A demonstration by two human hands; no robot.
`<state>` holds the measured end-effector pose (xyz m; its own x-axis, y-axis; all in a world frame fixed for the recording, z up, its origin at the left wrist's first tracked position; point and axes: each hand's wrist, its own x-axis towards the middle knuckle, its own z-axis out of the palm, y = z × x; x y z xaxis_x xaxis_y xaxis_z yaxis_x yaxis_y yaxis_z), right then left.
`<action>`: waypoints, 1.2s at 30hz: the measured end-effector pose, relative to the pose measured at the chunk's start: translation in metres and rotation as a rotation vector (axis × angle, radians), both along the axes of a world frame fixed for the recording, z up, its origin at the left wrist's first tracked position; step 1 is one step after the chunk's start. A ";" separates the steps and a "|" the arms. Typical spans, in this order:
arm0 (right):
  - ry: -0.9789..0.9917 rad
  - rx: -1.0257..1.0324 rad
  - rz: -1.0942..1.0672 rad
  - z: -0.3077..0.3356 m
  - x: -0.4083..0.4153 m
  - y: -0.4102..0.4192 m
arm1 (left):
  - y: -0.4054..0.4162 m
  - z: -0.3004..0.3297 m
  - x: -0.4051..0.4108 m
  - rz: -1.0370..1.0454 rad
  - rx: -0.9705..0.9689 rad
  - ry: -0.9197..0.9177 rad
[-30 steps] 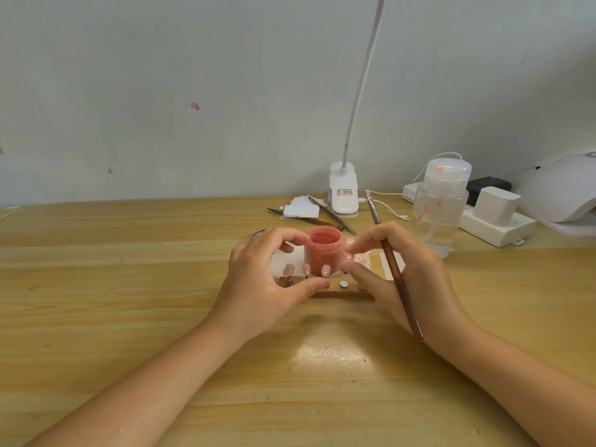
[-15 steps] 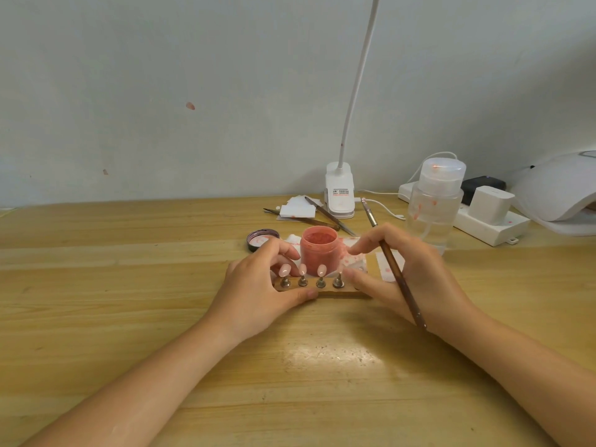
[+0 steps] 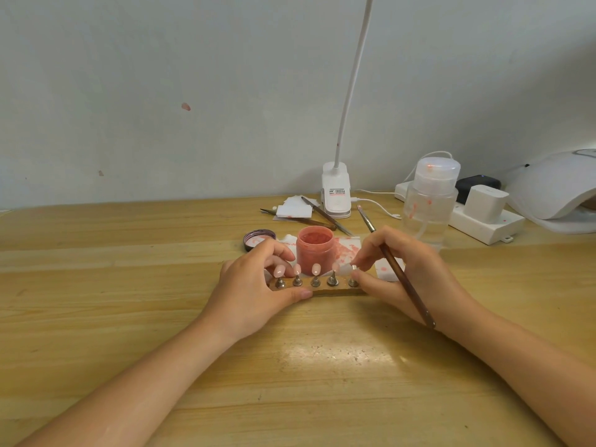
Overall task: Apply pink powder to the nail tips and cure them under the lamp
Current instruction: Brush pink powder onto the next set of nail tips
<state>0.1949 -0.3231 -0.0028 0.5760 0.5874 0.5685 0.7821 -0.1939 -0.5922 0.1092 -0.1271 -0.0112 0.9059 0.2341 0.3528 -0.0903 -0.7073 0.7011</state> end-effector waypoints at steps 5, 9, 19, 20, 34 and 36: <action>0.132 0.093 -0.046 0.002 0.000 0.001 | -0.001 0.002 -0.001 -0.005 -0.001 -0.011; 0.134 0.173 -0.096 0.004 -0.001 0.003 | -0.002 0.001 -0.003 -0.010 0.027 -0.021; 0.007 0.317 0.006 0.000 -0.033 0.026 | -0.014 0.011 -0.011 -0.036 0.321 -0.462; -0.001 0.320 0.013 -0.001 -0.036 0.029 | -0.015 0.011 -0.010 -0.060 0.331 -0.474; 0.016 0.421 0.062 0.009 -0.040 0.028 | -0.014 0.010 -0.007 -0.026 0.148 -0.481; 0.095 0.429 0.053 0.011 -0.037 0.026 | -0.013 0.009 -0.007 -0.011 0.094 -0.468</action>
